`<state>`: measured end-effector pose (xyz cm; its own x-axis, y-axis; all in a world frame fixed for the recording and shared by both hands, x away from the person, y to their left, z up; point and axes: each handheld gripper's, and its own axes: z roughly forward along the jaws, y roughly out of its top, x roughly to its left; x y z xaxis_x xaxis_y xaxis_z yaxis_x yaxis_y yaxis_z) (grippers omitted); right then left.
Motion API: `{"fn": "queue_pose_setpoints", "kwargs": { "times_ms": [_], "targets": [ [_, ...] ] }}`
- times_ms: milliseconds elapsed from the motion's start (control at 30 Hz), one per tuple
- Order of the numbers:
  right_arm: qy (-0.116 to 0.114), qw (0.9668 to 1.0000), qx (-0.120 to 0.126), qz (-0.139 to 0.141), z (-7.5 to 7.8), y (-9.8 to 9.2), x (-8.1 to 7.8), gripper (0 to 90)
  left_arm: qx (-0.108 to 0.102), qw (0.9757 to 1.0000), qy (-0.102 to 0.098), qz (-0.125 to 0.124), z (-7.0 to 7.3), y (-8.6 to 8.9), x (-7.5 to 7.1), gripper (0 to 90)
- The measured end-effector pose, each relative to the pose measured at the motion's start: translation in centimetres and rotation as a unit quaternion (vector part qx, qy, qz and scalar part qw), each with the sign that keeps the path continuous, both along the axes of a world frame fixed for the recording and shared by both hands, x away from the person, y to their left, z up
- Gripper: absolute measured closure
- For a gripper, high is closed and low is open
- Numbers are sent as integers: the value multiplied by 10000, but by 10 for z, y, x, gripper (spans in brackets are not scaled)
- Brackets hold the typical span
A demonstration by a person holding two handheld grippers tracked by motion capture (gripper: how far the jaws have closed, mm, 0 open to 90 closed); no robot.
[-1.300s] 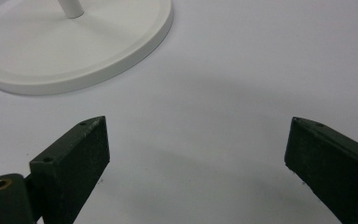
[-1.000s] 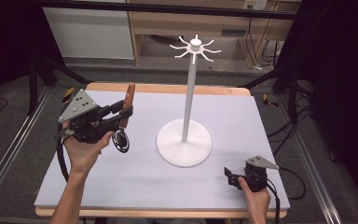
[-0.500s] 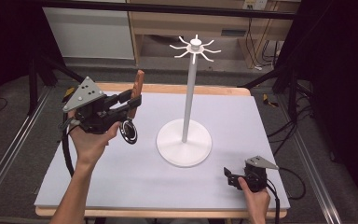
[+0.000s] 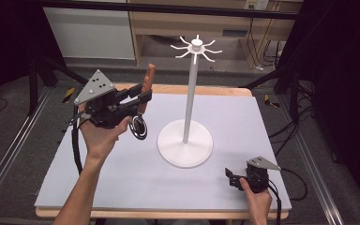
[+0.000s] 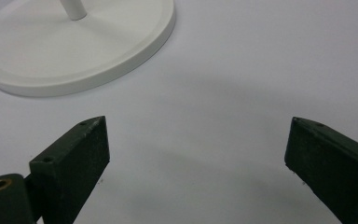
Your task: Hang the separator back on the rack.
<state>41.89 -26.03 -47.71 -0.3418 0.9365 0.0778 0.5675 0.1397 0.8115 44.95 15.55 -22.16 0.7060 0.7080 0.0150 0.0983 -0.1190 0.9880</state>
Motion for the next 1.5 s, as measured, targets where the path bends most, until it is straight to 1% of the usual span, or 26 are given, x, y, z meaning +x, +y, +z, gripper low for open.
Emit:
{"fn": "queue_pose_setpoints", "kwargs": {
  "times_ms": [200, 233, 300, 333, 567, 667, 900, 1167, 1233, 1267, 1333, 1400, 1500],
  "targets": [
    [-29, 10000, -47, 17, -1, 0, 1, 69, -60, 10000, -40, -26, 7, -7, 3, 673],
    [-16, 10000, -52, 23, -1, 0, 1, 69, -44, 9999, -107, -20, 8, -8, 5, 673],
    [-6, 10000, -53, 28, -1, 0, 1, 69, -50, 9999, -93, -5, 9, -9, 5, 673],
    [18, 10000, -21, 9, -1, 2, 1, 69, -58, 10000, -45, -47, 10, -12, 5, 673],
    [-21, 10000, -33, 18, -1, 0, 1, 69, -98, 9999, -70, -84, 15, -18, 6, 673],
    [-6, 10000, 5, 4, 0, 0, 1, 69, -69, 9999, -102, -84, 18, -22, 7, 673],
    [-11, 10000, 1, 1, 0, 0, 1, 69, -31, 9999, -122, -99, 22, -30, 8, 673],
    [-40, 10000, -9, 3, 0, 0, 1, 69, -24, 9999, -112, -102, 24, -39, 12, 672],
    [-5, 10000, 32, 7, 0, 0, 0, 71, -17, 9999, -101, -99, 25, -40, 14, 673],
    [-58, 10000, 66, -16, 1, -1, 0, 71, -3, 9999, -95, -113, 25, -42, 15, 673],
    [-64, 9999, 104, -63, 2, -1, -1, 70, 12, 9999, -98, -111, 25, -44, 15, 673],
    [-225, 9994, 100, -244, 5, -1, -3, 59, 14, 9999, -96, -119, 26, -46, 16, 673],
    [-260, 9991, 126, -312, 5, -1, -4, 62, 35, 9999, -95, -119, 26, -48, 17, 673]
  ]
}}
